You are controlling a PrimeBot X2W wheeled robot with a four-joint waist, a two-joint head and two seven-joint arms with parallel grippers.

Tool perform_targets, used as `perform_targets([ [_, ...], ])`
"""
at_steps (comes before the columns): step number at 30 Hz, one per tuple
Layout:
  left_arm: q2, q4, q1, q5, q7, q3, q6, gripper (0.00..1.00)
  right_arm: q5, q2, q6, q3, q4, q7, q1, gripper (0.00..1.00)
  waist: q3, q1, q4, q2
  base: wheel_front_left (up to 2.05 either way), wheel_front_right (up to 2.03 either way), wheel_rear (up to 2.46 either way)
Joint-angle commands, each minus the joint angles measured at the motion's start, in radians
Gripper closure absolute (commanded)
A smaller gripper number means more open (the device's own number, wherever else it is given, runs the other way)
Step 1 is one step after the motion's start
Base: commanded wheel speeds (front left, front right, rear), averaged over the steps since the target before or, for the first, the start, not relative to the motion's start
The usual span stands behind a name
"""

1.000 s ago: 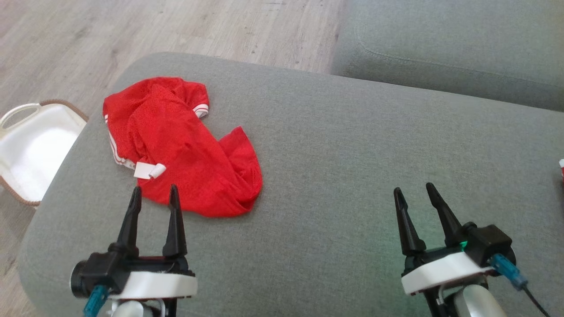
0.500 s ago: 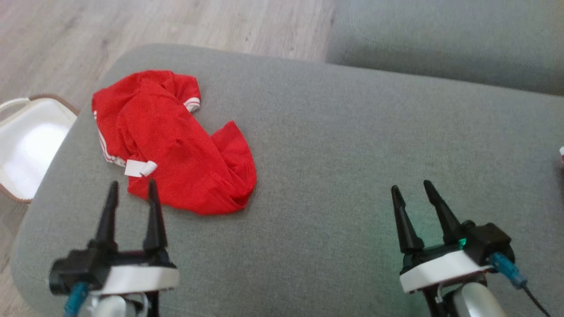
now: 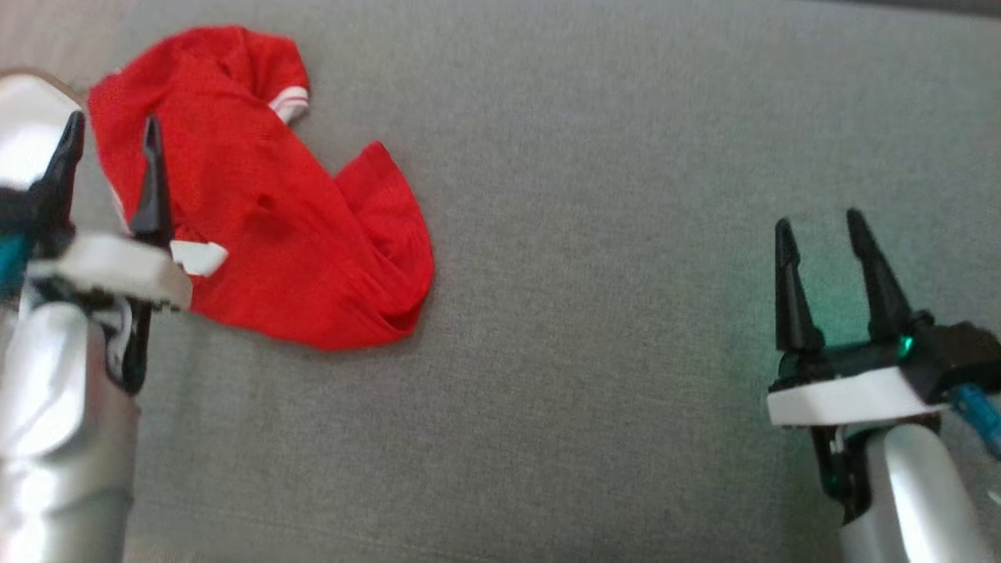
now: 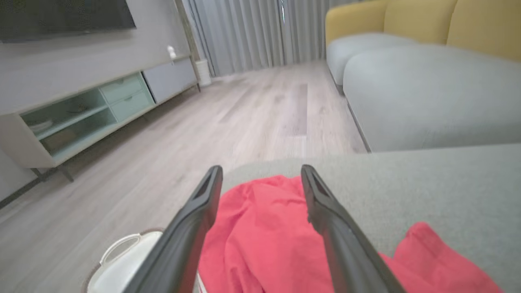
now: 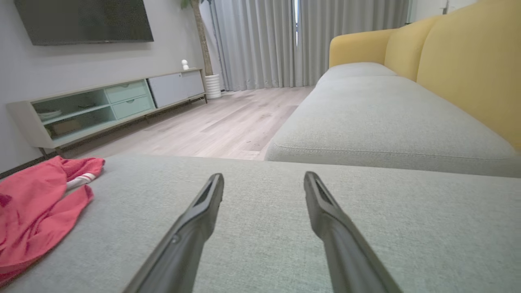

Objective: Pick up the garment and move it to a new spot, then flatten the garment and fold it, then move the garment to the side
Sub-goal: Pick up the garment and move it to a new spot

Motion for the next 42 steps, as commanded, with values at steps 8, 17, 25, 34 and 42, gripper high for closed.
perform_targets([
  [8, 0.134, 0.220, -0.172, -0.187, 0.221, -0.230, -0.006, 0.00, -0.024, -0.002, -0.001, 0.013, -0.096, 0.033, -0.049, 0.00, 0.110, -0.0004, -0.038, 0.0000, 0.00, 0.00, 0.00],
  [17, 0.213, 0.280, -0.199, -0.419, 0.309, -0.418, -0.006, 1.00, -0.014, -0.002, -0.001, 0.012, -0.103, 0.027, -0.048, 0.00, 0.118, -0.0004, -0.073, 0.0000, 0.00, 0.00, 0.00],
  [25, 0.256, 0.261, -0.249, -0.440, 0.096, -0.453, -0.006, 1.00, 0.004, -0.002, -0.001, 0.020, -0.076, 0.015, -0.047, 0.00, 0.072, -0.0004, -0.089, 0.0000, 0.00, 0.00, 0.00],
  [34, 0.233, 0.092, -0.285, -0.399, -0.109, -0.482, -0.006, 1.00, 0.048, -0.002, -0.001, 0.052, -0.024, -0.008, -0.047, 0.00, -0.018, -0.0004, -0.138, 0.0000, 0.00, 0.00, 0.00],
  [42, 0.143, -0.162, -0.256, -0.374, -0.060, -0.557, 0.035, 1.00, 0.094, -0.002, -0.001, 0.072, 0.003, -0.023, -0.060, 0.00, -0.044, -0.0004, -0.242, 0.0000, 0.00, 0.00, 0.00],
])
